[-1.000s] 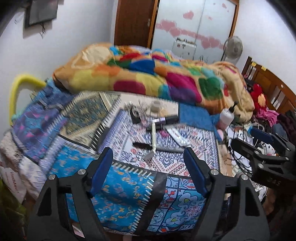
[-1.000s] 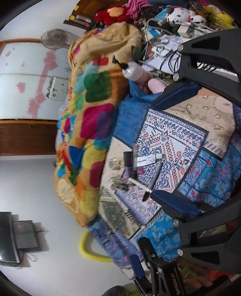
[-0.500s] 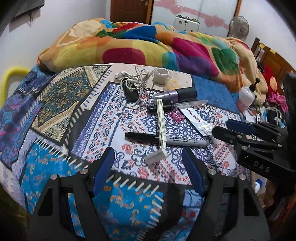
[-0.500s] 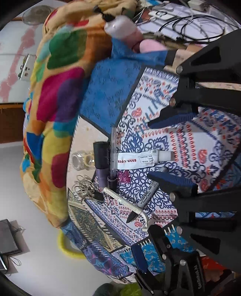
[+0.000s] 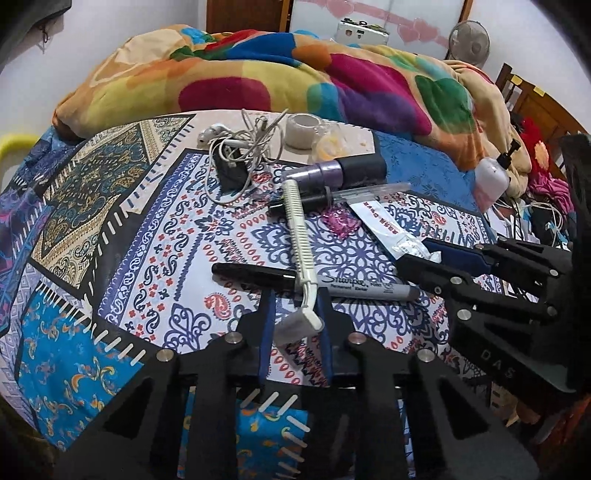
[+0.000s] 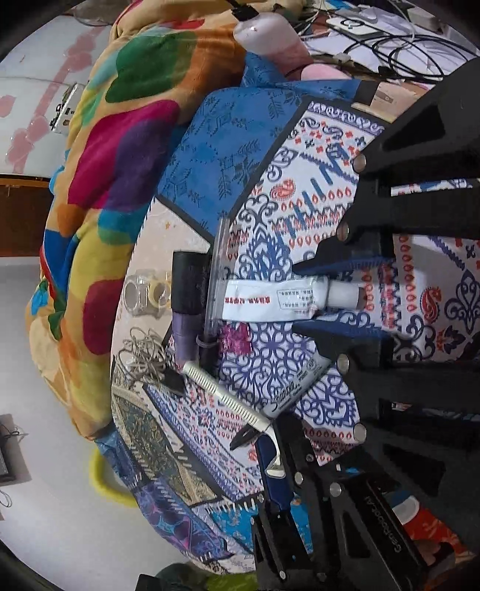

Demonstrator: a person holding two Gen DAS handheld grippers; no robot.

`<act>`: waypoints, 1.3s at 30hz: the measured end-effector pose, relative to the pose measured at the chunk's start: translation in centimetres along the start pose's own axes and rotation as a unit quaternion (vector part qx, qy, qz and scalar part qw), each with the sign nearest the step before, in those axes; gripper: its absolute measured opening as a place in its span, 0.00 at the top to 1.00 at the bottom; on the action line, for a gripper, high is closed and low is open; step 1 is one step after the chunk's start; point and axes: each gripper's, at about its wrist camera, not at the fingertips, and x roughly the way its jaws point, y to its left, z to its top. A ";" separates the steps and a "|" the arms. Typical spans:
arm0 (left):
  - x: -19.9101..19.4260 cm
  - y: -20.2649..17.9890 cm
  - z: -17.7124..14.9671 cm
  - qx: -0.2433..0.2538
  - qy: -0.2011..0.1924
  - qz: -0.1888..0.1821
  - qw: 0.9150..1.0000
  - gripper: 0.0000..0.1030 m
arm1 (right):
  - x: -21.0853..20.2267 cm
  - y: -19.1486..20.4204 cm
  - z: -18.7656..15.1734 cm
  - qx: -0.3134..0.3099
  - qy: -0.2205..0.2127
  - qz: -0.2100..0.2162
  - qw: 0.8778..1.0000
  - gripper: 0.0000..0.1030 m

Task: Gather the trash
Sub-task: 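Grasp the white tube with the right tool while the left tool grasps the white comb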

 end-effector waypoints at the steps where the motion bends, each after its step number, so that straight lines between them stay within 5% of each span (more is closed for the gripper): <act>1: 0.0 -0.1 0.0 0.001 0.001 -0.003 1.000 0.86 | -0.2 -0.3 -0.1 0.009 0.000 0.009 1.000 0.83; 12: -1.4 -0.5 0.2 -0.008 0.001 -0.019 1.000 0.90 | -2.8 -1.4 -1.8 0.032 0.004 -0.005 0.999 0.84; 22: -6.7 -1.1 -0.1 -0.022 -0.024 -0.033 0.999 0.90 | -8.1 -0.5 -1.2 0.038 -0.028 -0.011 0.999 0.84; 39: -23.3 3.4 -3.9 -0.049 -0.119 0.009 0.992 0.90 | -20.8 11.2 0.9 -0.030 -0.142 0.016 0.989 0.84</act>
